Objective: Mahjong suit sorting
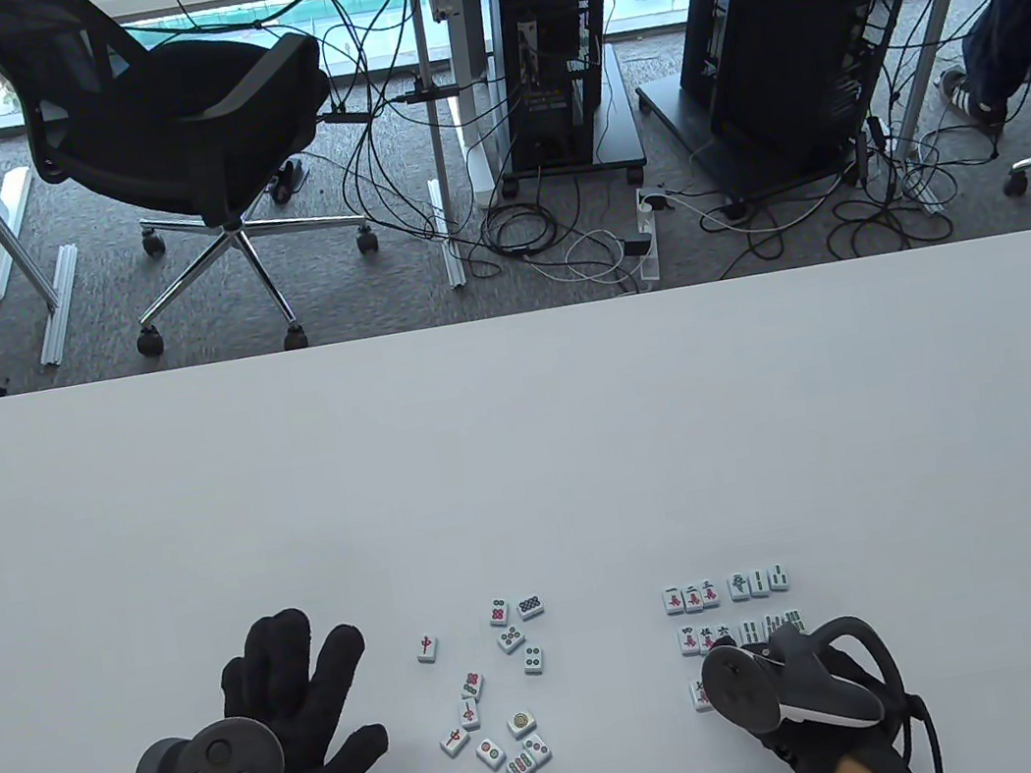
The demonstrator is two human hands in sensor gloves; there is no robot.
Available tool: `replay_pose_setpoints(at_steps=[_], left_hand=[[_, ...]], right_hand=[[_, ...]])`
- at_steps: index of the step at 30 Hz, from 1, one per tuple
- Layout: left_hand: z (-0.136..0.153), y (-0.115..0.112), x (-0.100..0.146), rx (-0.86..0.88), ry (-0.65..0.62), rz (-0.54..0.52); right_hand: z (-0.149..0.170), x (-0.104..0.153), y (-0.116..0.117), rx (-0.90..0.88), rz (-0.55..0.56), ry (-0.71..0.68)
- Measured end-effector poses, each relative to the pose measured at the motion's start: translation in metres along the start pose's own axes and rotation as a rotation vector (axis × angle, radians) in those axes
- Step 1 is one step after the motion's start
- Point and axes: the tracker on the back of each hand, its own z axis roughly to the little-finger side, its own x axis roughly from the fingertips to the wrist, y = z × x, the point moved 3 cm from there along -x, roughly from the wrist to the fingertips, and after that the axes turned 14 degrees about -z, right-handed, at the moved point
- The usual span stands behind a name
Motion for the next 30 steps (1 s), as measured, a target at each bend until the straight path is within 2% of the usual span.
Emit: replay_pose_setpoints(at_steps=[8, 21, 26, 30], left_hand=[[0.0, -0.001, 0.0, -0.003, 0.008, 0.003], [0.001, -0.001, -0.001, -0.002, 0.009, 0.006], [0.001, -0.001, -0.001, -0.003, 0.008, 0.009], [0.0, -0.002, -0.001, -0.007, 0.005, 0.008]], right_hand=[[-0.012, -0.005, 0.012, 0.095, 0.063, -0.008], [-0.015, -0.011, 0.015, 0.105, 0.027, 0.052], [-0.003, 0.01, -0.02, -0.059, 0.14, 0.043], [0.004, 0.03, -0.055, -0.206, 0.303, -0.02]])
